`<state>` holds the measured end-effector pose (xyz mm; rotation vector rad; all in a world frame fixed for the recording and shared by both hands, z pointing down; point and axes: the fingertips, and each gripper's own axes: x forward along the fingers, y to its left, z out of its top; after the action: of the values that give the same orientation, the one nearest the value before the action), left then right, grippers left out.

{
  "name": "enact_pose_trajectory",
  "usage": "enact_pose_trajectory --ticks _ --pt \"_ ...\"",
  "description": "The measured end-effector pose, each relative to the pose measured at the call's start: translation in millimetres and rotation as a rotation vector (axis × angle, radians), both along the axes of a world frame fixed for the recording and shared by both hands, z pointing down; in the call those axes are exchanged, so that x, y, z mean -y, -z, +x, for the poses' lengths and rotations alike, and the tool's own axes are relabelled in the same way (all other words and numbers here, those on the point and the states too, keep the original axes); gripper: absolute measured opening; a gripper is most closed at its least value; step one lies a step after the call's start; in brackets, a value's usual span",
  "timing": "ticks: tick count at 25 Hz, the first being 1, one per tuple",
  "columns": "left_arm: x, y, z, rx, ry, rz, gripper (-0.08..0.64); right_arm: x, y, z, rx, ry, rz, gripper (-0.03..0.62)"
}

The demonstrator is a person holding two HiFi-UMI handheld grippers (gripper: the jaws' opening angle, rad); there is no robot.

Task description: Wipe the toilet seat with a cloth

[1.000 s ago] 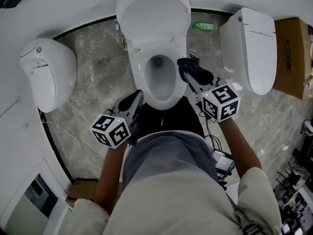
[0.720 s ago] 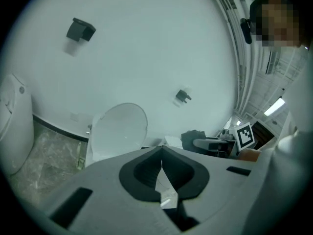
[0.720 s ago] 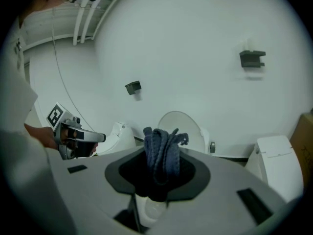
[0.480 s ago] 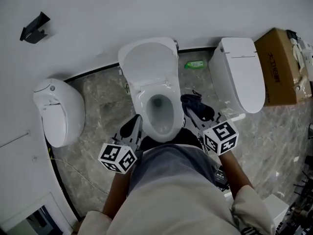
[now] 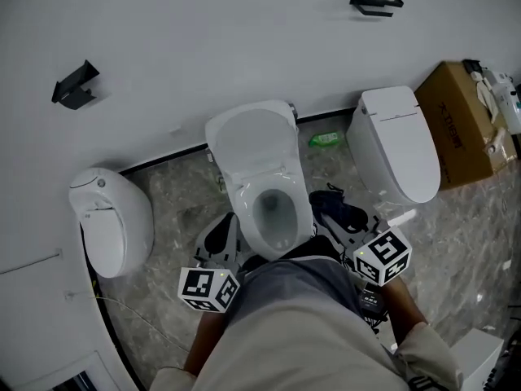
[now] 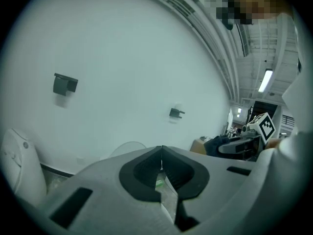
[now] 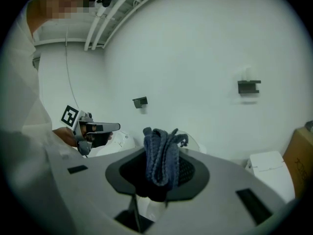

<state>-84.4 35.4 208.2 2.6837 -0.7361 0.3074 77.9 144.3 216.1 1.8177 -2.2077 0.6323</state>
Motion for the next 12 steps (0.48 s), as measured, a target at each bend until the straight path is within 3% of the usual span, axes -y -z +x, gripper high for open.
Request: enact_pose_trajectory --ticks 5,12 --pt "-0.1 1.9 -6.3 0.001 0.018 -0.021 0.011 -0.6 17.7 -10.5 -0.034 0.058 0.029 0.098" --pt "4.1 -0.8 -23.9 0.033 0.035 -0.014 0.009 -1.1 20.5 -20.0 0.008 0.02 0.029 0.098"
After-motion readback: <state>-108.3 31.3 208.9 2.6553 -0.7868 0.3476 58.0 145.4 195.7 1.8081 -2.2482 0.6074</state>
